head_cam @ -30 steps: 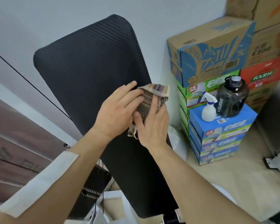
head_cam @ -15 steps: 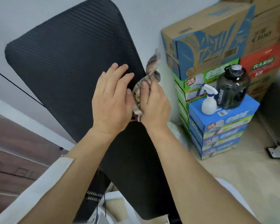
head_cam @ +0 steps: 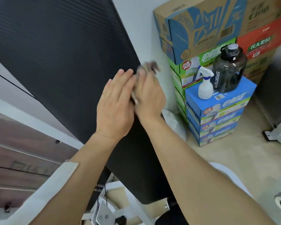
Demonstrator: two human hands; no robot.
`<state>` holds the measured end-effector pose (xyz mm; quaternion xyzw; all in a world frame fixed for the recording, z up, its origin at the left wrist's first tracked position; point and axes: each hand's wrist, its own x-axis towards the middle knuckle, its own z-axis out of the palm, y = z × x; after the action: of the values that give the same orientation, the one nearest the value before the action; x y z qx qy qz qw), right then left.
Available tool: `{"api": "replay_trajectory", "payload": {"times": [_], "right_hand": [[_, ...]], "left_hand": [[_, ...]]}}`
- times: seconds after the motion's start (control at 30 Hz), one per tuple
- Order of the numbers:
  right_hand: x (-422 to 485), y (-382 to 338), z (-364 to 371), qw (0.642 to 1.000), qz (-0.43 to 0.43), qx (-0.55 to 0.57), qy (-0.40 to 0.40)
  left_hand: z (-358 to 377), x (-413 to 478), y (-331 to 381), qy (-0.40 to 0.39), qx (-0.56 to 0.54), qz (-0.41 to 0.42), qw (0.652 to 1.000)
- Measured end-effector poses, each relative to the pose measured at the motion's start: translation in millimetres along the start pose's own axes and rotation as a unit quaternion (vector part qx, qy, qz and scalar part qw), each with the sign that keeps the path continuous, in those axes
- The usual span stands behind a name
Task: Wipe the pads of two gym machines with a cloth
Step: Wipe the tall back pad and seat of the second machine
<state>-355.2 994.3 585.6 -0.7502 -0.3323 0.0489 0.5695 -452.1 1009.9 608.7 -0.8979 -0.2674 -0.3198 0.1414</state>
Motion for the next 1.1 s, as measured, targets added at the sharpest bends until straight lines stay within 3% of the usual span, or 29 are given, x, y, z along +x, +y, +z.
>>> {"api": "replay_trajectory", "payload": {"times": [0.1,0.2,0.4,0.5,0.6,0.77,0.87,1.1], "right_hand": [[15.3,-10.1,3.9,0.999,-0.031,0.000,0.025],[-19.9,36.7,11.3,1.000,-0.022,-0.014,0.017],[-103.3,147.9,11.9,0.985,0.132,-0.078,-0.080],[-104.8,144.8,6.5,0.981,0.165,-0.059,-0.087],[-75.6,98.7,4.0,0.993,0.096,-0.025,-0.069],[-34.3,47.9,12.0,0.999,-0.031,-0.010,0.031],[-64.7,99.8,17.0,0.998,-0.032,-0.059,0.010],[-166.8,247.1,18.9,0.981,0.128,-0.104,-0.101]], "left_hand": [[-2.6,4.2,-0.8,0.030,-0.019,-0.026,0.999],[2.9,-3.5,4.2,0.007,0.011,-0.006,1.000],[26.2,-41.6,23.5,-0.056,0.025,-0.017,0.998],[29.5,-53.3,26.4,-0.080,0.027,-0.015,0.996],[21.4,-54.4,21.1,-0.085,0.018,-0.011,0.996],[10.7,-65.4,12.1,-0.074,-0.004,-0.025,0.997],[16.4,-91.4,16.2,-0.067,-0.014,-0.025,0.997],[65.9,-173.7,41.4,-0.115,-0.047,-0.068,0.990]]}}
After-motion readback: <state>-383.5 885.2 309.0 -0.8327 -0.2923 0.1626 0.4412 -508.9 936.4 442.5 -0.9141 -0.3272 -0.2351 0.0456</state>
